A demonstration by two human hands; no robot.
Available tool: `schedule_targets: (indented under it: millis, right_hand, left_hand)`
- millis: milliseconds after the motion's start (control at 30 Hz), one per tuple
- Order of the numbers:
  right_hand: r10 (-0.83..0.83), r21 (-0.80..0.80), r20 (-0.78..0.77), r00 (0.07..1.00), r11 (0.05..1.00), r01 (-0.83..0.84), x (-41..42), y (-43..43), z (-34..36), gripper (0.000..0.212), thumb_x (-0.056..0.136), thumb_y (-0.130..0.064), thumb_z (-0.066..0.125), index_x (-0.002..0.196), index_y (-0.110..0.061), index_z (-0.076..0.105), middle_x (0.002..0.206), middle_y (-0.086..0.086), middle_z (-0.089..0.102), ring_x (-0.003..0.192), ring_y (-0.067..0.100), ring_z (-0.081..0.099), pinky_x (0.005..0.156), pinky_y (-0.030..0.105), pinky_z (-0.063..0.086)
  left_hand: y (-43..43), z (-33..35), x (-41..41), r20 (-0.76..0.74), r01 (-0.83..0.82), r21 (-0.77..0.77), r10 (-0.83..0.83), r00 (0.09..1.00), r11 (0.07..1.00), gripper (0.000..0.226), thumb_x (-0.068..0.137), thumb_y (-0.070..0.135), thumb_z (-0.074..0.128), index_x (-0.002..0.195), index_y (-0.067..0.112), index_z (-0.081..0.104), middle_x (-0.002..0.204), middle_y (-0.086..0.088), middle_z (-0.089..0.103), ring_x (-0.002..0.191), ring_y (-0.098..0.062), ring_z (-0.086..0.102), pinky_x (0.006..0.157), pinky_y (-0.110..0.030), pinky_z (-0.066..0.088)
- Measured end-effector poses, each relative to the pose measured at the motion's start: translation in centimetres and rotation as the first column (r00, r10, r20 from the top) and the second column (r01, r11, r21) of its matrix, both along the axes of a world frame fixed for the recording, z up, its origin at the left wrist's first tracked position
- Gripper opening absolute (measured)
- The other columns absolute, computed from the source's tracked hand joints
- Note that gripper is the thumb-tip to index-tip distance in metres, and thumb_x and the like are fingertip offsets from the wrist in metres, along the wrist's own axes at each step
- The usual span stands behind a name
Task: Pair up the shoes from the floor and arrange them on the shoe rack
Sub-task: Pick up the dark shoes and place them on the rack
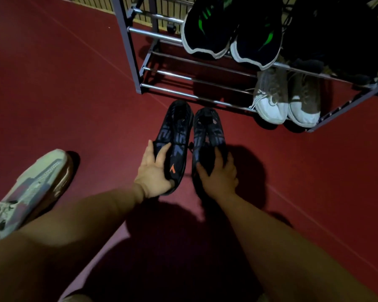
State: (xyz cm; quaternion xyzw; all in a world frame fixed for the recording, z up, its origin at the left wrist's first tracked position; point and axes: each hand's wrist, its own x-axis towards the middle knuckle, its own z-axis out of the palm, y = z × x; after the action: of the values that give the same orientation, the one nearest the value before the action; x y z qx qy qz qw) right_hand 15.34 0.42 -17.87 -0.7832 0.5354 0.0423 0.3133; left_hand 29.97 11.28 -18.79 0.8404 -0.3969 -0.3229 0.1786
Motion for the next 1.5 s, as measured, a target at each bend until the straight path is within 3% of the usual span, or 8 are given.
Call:
schedule_targets:
  millis: [133,333,633,833,1100,1200,1333,1500]
  right_hand:
    - [0.198,0.063,-0.108,0.974,0.979,-0.192,-2.0,0.8,-0.8,0.101,0.073,-0.067,0.061,0.148,-0.040,-0.002,0.152,0.011,-0.030,0.144,0.033,-0.009,0.115,0.047,0.009]
    - [0.239,0.198,-0.195,0.951,0.959,-0.201,-1.0,-0.5,-0.3,0.122,0.063,-0.059,0.076,0.147,-0.040,-0.010,0.149,0.014,-0.034,0.143,0.037,-0.009,0.117,0.046,0.010]
    - [0.179,0.079,0.030,0.983,0.980,-0.181,-2.3,-1.3,0.1,0.097,0.064,-0.052,0.060,0.148,-0.032,0.016,0.156,0.012,-0.014,0.141,0.037,0.009,0.113,0.046,0.018]
    - [0.077,0.057,0.236,0.969,0.994,-0.093,-2.5,-2.3,1.0,0.103,0.051,-0.061,0.048,0.144,-0.019,0.032,0.156,0.009,0.010,0.138,0.033,0.023,0.111,0.041,0.025]
    - [0.041,0.032,0.432,0.901,0.998,-0.060,-3.8,-3.2,1.4,0.094,0.054,-0.057,0.049,0.133,-0.007,0.046,0.149,0.013,0.025,0.136,0.026,0.031,0.112,0.035,0.027]
    - [0.050,-0.007,0.495,0.867,0.999,-0.054,-4.0,-4.0,2.8,0.092,0.055,-0.054,0.050,0.133,-0.006,0.044,0.146,0.008,0.028,0.134,0.019,0.031,0.108,0.016,0.022]
    - [0.086,-0.139,0.462,0.883,0.990,-0.023,-1.2,-7.5,4.4,0.094,0.058,-0.058,0.049,0.137,-0.009,0.041,0.147,0.017,0.027,0.136,0.029,0.030,0.112,0.038,0.027]
    - [0.014,-0.136,0.331,0.943,0.990,0.033,3.7,-13.4,4.1,0.084,0.065,-0.053,0.056,0.140,-0.020,0.040,0.154,0.017,0.016,0.138,0.035,0.025,0.113,0.038,0.024]
  left_hand:
    - [0.4,-0.9,-1.8,0.069,0.011,0.131,-0.020,0.997,0.991,0.121,0.065,0.054,0.077,0.147,0.040,-0.011,0.146,-0.015,-0.041,0.141,-0.035,-0.022,0.117,-0.040,0.003]
    - [-0.5,-0.6,-2.7,0.018,-0.105,0.112,0.104,0.994,0.988,0.117,0.067,0.047,0.078,0.147,0.041,-0.007,0.145,-0.013,-0.042,0.142,-0.034,-0.021,0.118,-0.041,0.009]
    - [-2.0,-0.6,-3.1,0.170,-0.201,0.171,0.172,0.970,0.965,0.108,0.066,0.069,0.066,0.147,0.034,0.004,0.153,-0.021,-0.020,0.143,-0.037,-0.011,0.116,-0.045,-0.008]
    - [-3.1,0.1,-3.5,0.129,-0.324,0.047,0.316,0.940,0.945,0.098,0.064,0.058,0.071,0.141,0.027,0.019,0.151,-0.021,0.003,0.136,-0.039,0.013,0.114,-0.044,0.017]
    - [-3.1,2.6,-2.4,-0.045,-0.442,-0.229,0.445,0.895,0.867,0.097,0.044,0.058,0.056,0.134,0.025,0.038,0.143,-0.012,0.026,0.130,-0.033,0.028,0.109,-0.036,0.024]
    - [-3.4,3.2,-1.9,-0.025,-0.424,-0.286,0.436,0.900,0.859,0.103,0.039,0.064,0.047,0.132,0.023,0.040,0.143,-0.015,0.027,0.130,-0.034,0.030,0.110,-0.039,0.027]
    - [-5.3,3.8,-0.7,-0.011,-0.368,-0.294,0.382,0.924,0.882,0.106,0.038,0.066,0.047,0.134,0.022,0.041,0.144,-0.018,0.027,0.131,-0.036,0.030,0.111,-0.040,0.026]
    - [-10.7,5.0,1.9,0.051,-0.352,-0.299,0.383,0.922,0.887,0.095,0.046,0.054,0.059,0.135,0.027,0.040,0.146,-0.015,0.027,0.132,-0.034,0.030,0.112,-0.036,0.026]
